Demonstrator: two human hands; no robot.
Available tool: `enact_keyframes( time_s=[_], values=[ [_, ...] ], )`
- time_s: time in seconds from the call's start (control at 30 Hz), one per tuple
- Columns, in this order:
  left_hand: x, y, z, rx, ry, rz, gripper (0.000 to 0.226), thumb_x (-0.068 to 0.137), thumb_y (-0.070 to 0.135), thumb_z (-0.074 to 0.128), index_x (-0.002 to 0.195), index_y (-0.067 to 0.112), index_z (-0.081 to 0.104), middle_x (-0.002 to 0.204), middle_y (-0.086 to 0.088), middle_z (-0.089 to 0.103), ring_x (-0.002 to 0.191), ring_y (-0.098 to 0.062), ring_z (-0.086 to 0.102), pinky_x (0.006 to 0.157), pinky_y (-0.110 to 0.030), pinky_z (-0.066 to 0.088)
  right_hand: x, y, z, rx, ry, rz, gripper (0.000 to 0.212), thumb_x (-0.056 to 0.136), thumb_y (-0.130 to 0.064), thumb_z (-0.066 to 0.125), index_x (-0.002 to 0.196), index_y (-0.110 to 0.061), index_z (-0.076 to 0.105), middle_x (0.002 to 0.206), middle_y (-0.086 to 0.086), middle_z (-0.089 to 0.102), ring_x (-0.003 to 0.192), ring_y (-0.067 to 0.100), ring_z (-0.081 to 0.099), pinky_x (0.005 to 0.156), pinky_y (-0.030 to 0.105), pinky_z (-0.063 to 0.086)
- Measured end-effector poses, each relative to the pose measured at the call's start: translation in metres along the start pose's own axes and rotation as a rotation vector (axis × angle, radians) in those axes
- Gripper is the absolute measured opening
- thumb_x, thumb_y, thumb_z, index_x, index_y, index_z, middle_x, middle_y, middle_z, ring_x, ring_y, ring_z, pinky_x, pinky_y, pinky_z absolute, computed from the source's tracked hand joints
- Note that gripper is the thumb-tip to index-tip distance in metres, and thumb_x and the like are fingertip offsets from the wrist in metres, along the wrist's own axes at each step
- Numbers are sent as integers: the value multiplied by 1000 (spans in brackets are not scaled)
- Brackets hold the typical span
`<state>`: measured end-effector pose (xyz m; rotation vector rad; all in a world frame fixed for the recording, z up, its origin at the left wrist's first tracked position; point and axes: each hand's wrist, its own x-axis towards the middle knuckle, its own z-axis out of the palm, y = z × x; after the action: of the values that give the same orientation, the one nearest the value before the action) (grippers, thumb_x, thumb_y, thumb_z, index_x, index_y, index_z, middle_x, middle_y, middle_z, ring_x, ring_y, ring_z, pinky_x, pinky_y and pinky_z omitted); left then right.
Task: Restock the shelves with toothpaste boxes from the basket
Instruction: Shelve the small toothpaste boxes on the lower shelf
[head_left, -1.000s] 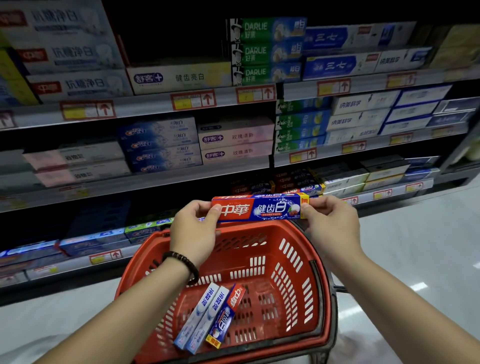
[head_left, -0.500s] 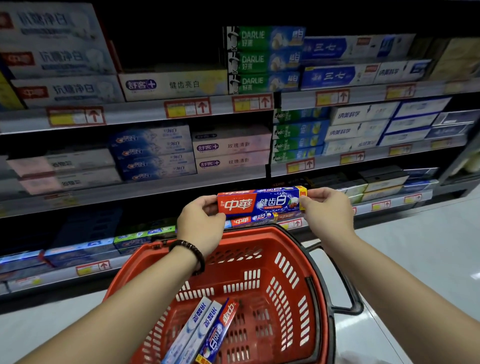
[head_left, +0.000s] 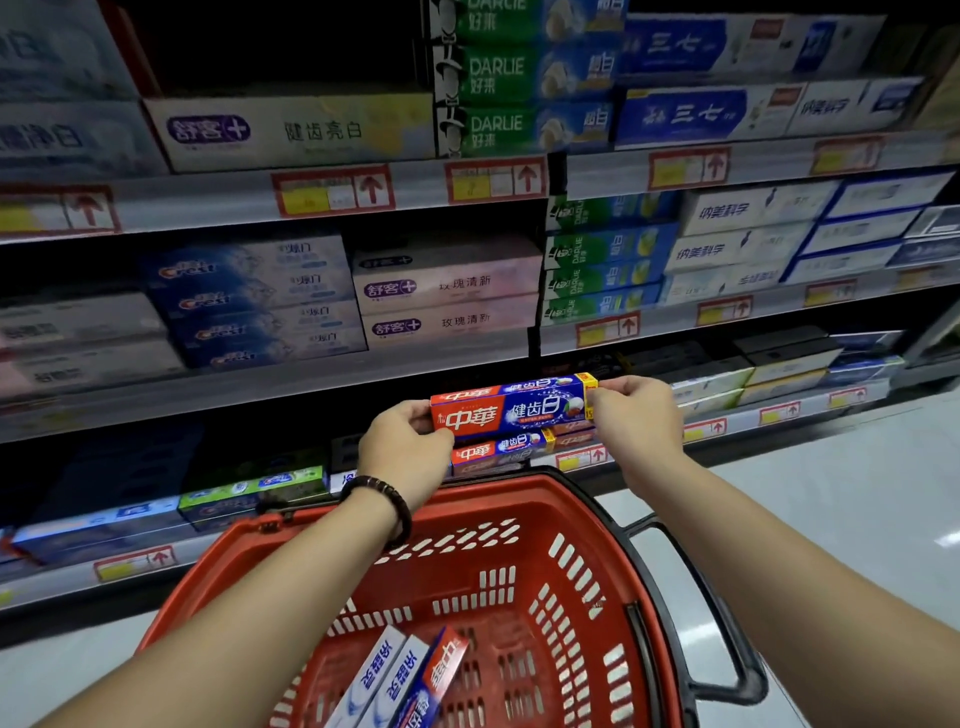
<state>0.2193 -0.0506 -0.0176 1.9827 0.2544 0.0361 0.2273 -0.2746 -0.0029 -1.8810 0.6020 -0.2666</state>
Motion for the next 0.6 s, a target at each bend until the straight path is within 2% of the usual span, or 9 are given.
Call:
enact_keyframes(
  time_s=[0.1,0.2,0.33,0.4,0.5,0.6],
  values=[
    [14,-6,10,3,8,-30,30,96,15,70,125,21,71,103,11,73,82,3,63,63,-10,42,16,10,12,-39,-9,0,10,103,-20,64,105,-14,71,93,6,75,72,9,67,45,21,41],
    [27,-12,22,6,8,-54,31,97,17,70,127,21,68,101,12,70,80,3,61,63,-13,43,35,19,26,-31,-7,-1,11,102,-19,65,109,-13,70,98,7,75,78,11,68,53,25,48],
    [47,-19,34,-35,31,-82,33,98,16,69,130,21,65,110,10,71,78,6,58,63,-16,44,56,29,42,-33,-18,-1,14,101,-18,66,112,-12,71,101,7,73,81,10,64,54,24,44],
    [56,-23,40,-61,29,-98,36,98,15,68,134,20,63,103,13,67,80,4,59,64,-17,45,66,35,49,-44,-21,2,14,101,-18,65,112,-13,72,100,6,74,82,13,65,55,25,43],
    [70,-31,48,-37,18,-108,27,98,15,67,122,25,66,98,13,67,85,1,63,70,-20,50,80,45,59,-83,-12,11,14,100,-17,65,112,-15,73,98,4,73,78,8,62,54,24,39],
    [86,-39,57,-10,16,-156,14,96,17,68,101,30,64,93,12,69,82,0,63,75,-27,55,94,53,69,-102,-2,21,10,98,-17,66,107,-19,71,97,2,73,81,11,63,55,25,39]
  ],
)
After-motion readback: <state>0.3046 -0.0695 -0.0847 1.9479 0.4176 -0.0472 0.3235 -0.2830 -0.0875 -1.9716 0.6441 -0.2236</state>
